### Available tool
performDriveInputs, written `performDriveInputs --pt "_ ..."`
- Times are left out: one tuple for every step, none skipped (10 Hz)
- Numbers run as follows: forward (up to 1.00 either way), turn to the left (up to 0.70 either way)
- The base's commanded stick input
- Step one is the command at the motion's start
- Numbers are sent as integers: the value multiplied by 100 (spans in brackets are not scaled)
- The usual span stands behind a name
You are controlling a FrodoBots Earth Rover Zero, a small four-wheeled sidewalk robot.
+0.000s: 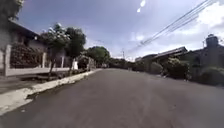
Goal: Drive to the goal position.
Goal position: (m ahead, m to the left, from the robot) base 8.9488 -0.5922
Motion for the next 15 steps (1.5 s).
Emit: performDriveInputs --pt "45 0" --pt "45 0" --pt "45 0" --pt "45 0" --pt "45 0" --pt "45 0" --pt "45 0" --pt "45 0" --pt "45 0" --pt "45 0" --pt "45 0" --pt "45 0" --pt "45 0" --pt "45 0" --pt "45 0"
